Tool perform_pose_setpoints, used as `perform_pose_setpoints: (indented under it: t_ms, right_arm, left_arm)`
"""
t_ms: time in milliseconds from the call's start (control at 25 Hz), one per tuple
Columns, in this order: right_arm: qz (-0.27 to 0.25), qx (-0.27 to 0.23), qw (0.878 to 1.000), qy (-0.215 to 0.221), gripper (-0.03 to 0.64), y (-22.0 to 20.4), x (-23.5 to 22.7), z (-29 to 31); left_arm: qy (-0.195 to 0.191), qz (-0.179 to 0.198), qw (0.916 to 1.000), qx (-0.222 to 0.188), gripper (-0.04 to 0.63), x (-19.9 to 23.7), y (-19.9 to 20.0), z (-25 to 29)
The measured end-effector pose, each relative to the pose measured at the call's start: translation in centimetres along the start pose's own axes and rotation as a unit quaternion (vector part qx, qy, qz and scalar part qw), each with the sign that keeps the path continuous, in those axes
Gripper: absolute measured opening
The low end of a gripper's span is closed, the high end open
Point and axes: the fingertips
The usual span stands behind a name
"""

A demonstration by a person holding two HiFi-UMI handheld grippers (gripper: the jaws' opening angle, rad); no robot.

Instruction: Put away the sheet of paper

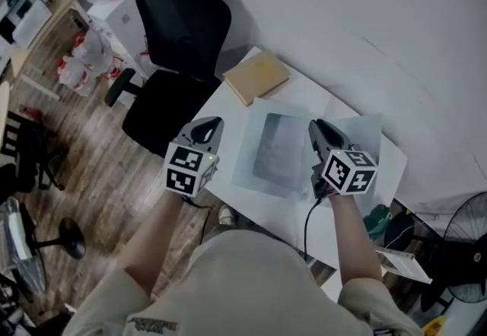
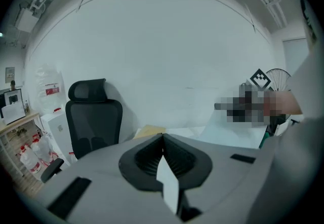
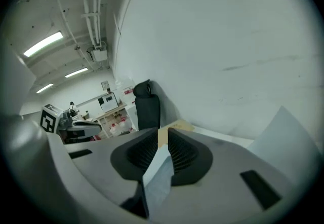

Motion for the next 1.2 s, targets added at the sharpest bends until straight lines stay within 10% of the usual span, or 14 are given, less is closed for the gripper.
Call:
perform_pose_setpoints:
  t_ms: [640, 1200]
  right_arm:
    - [-0.075, -0.204, 0.975, 0.046, 0.022, 12.8, 7.8, -14.6]
    - [-0.101, -0.250, 0.962, 0.045, 0.021, 13.5, 10.0, -20.9]
  left_arm:
    - [-0.005, 0.098, 0.9841, -0.148, 0.020, -4.6, 14.3, -8.6]
    - [-0.014, 0.095, 0.9745, -0.203, 0.020, -8.5, 16.5, -12.7]
Point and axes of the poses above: the fingertips, and each gripper's own axes: z forward along the fingers, x to its left, y out of its top, and after that the axes turned 8 degrees about -y, right-handed
